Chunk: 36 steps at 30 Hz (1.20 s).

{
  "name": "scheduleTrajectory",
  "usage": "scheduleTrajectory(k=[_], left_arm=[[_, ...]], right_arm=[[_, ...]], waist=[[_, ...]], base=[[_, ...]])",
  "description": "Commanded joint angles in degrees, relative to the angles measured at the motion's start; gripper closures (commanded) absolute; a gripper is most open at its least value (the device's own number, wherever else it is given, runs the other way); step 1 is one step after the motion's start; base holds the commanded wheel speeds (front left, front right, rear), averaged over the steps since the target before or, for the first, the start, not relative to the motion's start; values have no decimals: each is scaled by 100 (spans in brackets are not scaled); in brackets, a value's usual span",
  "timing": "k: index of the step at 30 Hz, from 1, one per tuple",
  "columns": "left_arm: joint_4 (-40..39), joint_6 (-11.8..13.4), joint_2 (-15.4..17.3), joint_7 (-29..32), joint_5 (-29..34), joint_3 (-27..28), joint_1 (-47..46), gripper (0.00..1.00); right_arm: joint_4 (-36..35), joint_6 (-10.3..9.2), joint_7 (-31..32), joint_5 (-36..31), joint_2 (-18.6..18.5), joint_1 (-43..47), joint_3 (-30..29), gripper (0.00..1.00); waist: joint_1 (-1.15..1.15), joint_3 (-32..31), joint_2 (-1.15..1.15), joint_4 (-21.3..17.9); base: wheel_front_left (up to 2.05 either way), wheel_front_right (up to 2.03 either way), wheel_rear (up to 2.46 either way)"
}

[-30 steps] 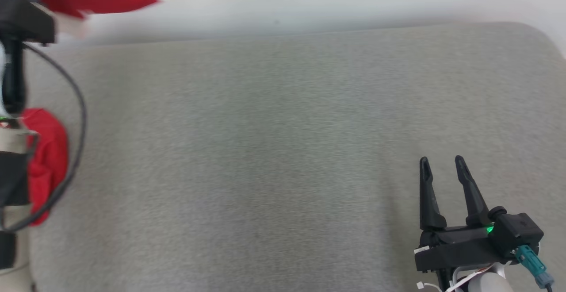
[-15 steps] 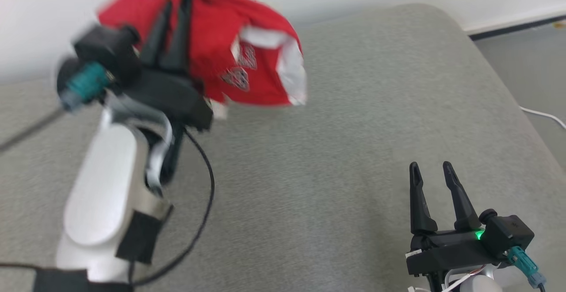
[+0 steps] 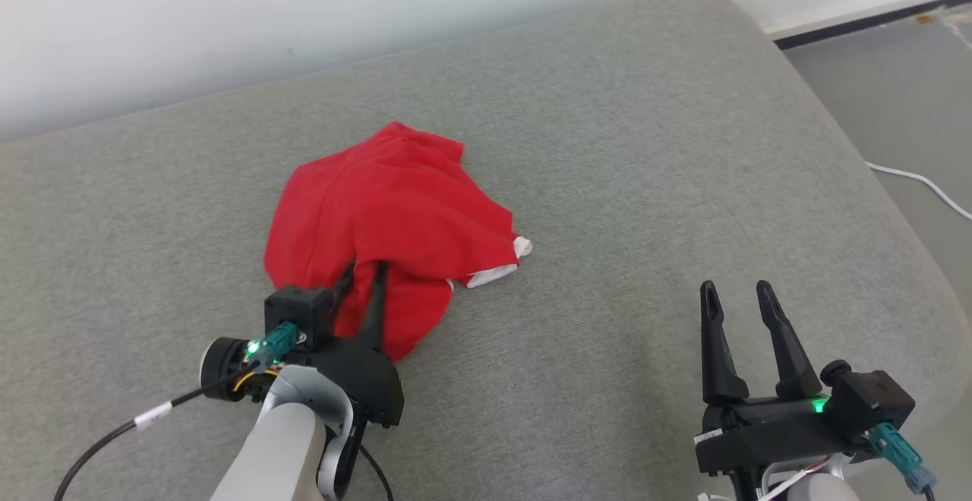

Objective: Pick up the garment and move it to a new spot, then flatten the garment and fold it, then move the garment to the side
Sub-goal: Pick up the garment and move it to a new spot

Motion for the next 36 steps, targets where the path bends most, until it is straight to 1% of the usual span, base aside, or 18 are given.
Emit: scheduleTrajectory(k=[1,4,8,11,14,20,25,32,36], left_arm=[[75,6,4,-108,85,-31,19,0],[100,-15,-47,-399,0,-38,-4,0],[-220,16,-33,-699,29,39,-79,0],[-600,115,121,-783,169,130,44,0],[-1082,153,245,-795,221,364,243,0],[-1936,94,609,-797,512,758,917,0],[-2437,121,770,-798,614,1086,1480,0],[-2824,41,798,-798,713,1437,2240,0],[-2961,19,674,-799,764,1611,2566,0]], right_arm=[[-4,-12,-4,2,20,-4,7,0],[-22,-12,-4,22,20,21,15,0],[-76,-12,-4,-11,19,118,-21,0],[-106,-12,-4,-41,19,191,-20,0],[-146,-12,-4,-77,19,268,-39,0],[-201,-12,-3,-169,19,386,-83,0],[-222,-12,-3,-210,19,459,-115,0],[-173,-12,-3,-292,17,539,-112,0],[-134,-12,-3,-365,18,573,-158,0]], waist=[[0,-28,0,100],[0,-113,0,244],[0,-306,0,476],[0,-461,0,651],[0,-608,0,835],[0,-814,0,1163],[0,-889,0,1408],[0,-963,0,1600],[0,-1001,0,1682]], base=[[0,0,0],[0,0,0],[0,0,0],[0,0,0],[0,0,0],[0,0,0],[0,0,0],[0,0,0],[0,0,0]])
